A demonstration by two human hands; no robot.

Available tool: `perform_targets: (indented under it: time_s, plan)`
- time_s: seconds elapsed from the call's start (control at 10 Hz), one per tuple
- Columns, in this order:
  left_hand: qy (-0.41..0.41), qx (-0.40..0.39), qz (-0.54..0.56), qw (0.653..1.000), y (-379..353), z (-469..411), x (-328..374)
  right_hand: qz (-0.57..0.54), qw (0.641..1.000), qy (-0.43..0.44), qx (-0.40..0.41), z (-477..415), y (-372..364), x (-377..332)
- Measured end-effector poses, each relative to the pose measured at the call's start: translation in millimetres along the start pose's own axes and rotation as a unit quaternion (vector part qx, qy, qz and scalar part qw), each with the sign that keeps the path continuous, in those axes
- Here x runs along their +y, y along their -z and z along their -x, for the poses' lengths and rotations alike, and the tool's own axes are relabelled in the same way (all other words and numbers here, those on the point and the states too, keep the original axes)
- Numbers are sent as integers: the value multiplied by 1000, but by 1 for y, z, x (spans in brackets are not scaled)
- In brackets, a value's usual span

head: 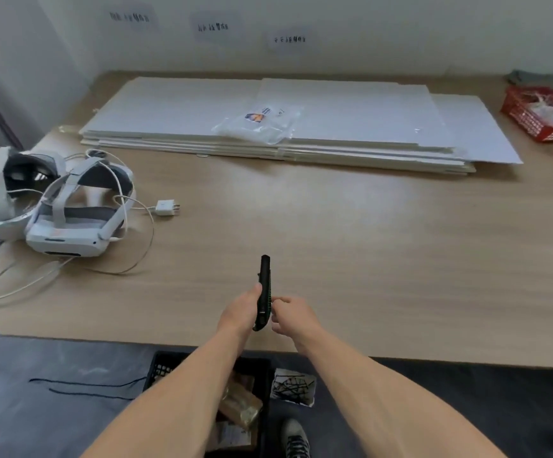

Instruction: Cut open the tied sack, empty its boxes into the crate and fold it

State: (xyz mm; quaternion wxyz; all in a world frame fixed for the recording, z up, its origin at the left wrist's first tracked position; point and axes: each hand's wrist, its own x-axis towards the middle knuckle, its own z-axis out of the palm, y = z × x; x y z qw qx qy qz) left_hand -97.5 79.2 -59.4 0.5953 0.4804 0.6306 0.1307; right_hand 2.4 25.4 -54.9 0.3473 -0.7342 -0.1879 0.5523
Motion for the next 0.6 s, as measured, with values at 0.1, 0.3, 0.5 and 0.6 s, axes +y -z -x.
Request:
perform_targets:
  time_s: [0.1,0.3,0.5,0.6]
  plan:
    - [10,24,-28,999,-11,-19,5,19,1000,-13,-10,-21,6,-5]
    - [28,32,-34,998,-17,-34,2,83,996,-6,-23,-45,4,-3]
    - [11,28,-53,998,-12,-26,3,101,994,-6,-34,-48,6,2]
    - [-14,52,-91,994,-5,-12,9,71,997,-1,-31,-39,8,3]
